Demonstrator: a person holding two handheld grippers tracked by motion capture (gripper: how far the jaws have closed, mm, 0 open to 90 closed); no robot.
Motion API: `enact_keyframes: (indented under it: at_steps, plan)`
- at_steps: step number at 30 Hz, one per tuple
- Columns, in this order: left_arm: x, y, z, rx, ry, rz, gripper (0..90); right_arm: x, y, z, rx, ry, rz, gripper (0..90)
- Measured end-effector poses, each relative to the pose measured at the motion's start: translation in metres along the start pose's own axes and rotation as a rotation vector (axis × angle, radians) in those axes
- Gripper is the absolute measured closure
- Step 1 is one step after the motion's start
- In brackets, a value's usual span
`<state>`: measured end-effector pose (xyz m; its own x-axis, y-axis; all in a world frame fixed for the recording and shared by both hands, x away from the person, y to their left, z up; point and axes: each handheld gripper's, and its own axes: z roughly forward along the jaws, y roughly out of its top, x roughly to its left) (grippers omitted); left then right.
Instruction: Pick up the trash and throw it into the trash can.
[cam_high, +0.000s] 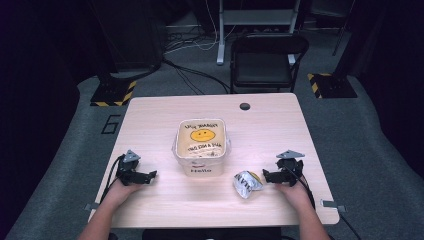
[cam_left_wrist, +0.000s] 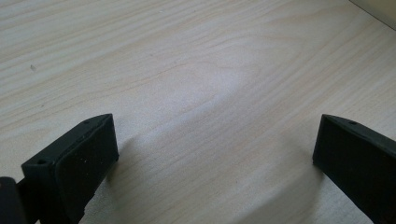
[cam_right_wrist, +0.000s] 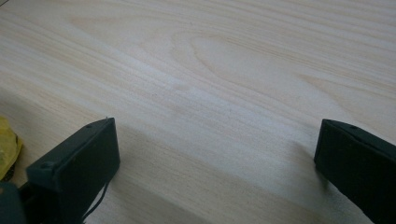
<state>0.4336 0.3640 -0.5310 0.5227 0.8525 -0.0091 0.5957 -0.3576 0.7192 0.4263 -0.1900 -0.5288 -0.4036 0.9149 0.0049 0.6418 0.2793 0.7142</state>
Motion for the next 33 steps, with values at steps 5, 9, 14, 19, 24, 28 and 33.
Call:
enact_keyframes:
  at_steps: [5,9,14,19,24,28,33]
  plan:
    - [0.0,0.0,-0.001,0.004,0.003,0.003,0.0,0.0,-0.001,-0.001,-0.002,-0.004,-0.003,0.0]
    - [0.0,-0.001,0.0,-0.001,-0.001,0.001,0.0,0.0,-0.001,-0.001,-0.002,-0.005,-0.001,0.0]
    - [0.0,-0.001,0.0,-0.001,0.0,0.002,0.0,0.001,-0.001,-0.001,-0.002,-0.011,0.004,0.0]
    - [0.0,0.0,-0.001,0.003,0.0,0.002,0.0,0.001,-0.002,-0.003,0.004,-0.01,0.001,1.5]
    - [0.0,0.0,-0.001,0.004,-0.001,0.003,0.0,0.0,-0.001,-0.005,0.011,-0.002,-0.003,5.9]
    - [0.0,0.0,0.0,0.003,-0.002,0.006,0.0,0.0,0.0,-0.01,0.018,-0.003,0.01,16.7]
    - [0.001,0.001,0.0,0.011,-0.007,0.011,0.0,-0.003,0.001,-0.013,0.031,-0.008,0.014,25.4]
